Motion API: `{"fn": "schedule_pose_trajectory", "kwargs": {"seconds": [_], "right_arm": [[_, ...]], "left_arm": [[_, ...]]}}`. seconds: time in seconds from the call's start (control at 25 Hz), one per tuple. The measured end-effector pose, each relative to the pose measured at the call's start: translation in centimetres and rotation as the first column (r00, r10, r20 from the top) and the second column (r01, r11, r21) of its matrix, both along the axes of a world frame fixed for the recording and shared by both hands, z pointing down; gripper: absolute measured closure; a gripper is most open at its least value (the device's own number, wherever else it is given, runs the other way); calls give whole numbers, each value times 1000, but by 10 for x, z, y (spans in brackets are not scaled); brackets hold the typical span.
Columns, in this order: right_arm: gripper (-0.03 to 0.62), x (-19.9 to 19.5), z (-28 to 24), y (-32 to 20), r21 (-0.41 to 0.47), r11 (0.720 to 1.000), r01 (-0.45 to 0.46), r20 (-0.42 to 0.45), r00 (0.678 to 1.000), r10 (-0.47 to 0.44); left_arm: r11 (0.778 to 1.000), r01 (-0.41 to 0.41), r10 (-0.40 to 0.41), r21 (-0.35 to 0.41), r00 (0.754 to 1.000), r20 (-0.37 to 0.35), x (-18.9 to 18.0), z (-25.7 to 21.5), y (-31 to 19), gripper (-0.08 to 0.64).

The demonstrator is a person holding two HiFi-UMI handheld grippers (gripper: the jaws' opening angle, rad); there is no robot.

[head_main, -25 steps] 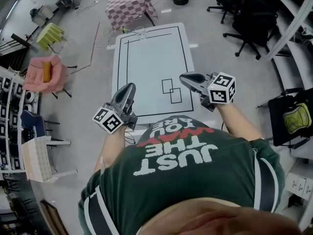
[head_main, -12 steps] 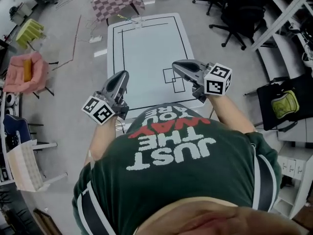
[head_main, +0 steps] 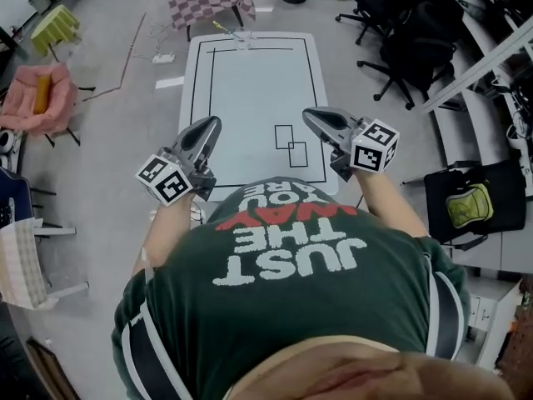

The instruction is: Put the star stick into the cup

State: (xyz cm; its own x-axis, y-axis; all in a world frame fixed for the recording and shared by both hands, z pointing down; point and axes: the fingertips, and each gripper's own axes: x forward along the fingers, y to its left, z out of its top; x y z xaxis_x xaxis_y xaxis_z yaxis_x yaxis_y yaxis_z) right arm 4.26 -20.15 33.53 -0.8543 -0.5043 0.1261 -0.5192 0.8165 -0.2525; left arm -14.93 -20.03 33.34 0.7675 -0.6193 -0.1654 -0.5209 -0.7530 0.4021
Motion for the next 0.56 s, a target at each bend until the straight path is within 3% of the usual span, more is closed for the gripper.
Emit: {"fn": "schedule_pose_trajectory", "kwargs": {"seconds": [0.56], "right_arm": [[558, 16, 4, -3, -2, 1000, 13, -9, 1000, -13]], "left_arm": [[1000, 26, -26, -13, 1000, -12, 14, 0, -1, 537]]}}
